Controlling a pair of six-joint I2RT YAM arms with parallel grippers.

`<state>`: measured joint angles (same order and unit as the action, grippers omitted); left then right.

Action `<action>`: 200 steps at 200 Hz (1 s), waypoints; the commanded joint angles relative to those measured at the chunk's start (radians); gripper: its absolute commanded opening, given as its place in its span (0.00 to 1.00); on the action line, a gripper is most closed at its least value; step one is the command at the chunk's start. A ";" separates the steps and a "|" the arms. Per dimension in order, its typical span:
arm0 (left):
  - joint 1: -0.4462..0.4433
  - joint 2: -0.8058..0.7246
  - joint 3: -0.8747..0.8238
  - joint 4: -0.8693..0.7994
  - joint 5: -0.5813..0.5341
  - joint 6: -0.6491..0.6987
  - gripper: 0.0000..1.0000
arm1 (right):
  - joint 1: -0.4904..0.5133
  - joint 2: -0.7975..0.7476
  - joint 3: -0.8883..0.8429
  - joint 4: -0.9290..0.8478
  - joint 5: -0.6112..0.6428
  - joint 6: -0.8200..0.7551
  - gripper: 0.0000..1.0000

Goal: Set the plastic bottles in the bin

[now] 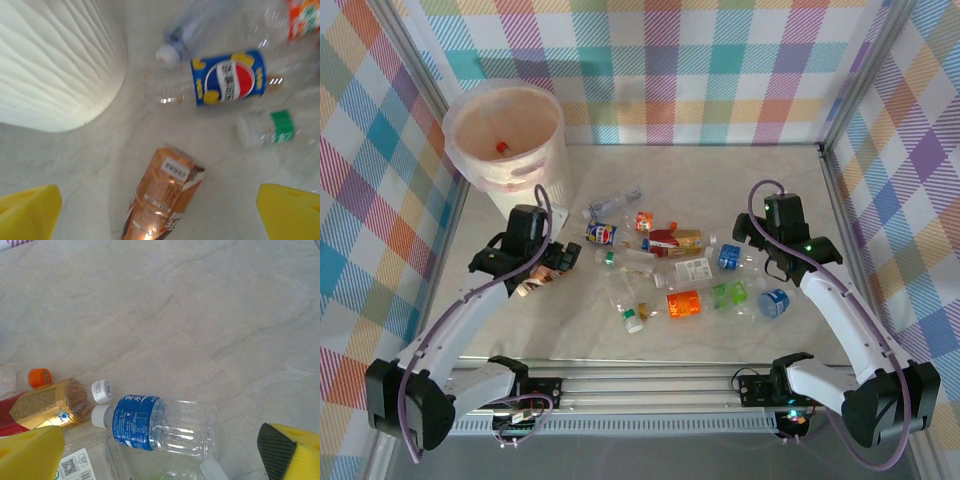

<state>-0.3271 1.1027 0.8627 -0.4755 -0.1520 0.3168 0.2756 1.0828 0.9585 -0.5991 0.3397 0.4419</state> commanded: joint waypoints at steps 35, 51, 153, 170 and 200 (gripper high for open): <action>-0.007 0.194 -0.012 -0.005 -0.106 0.102 1.00 | 0.007 0.006 0.007 0.009 0.014 0.026 1.00; -0.007 0.269 0.017 -0.035 -0.091 0.101 1.00 | 0.006 0.021 0.021 -0.001 0.016 0.025 1.00; 0.049 0.380 0.019 -0.008 -0.092 0.142 1.00 | 0.007 0.032 0.028 -0.008 0.021 0.020 1.00; 0.071 0.401 0.026 -0.014 -0.089 0.142 0.99 | 0.007 0.032 0.028 -0.007 0.019 0.020 1.00; 0.088 0.428 0.028 -0.008 -0.071 0.151 0.96 | 0.007 0.030 0.025 -0.013 0.024 0.021 1.00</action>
<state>-0.2550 1.5089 0.8627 -0.4698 -0.2398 0.4435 0.2756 1.1137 0.9588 -0.6037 0.3450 0.4568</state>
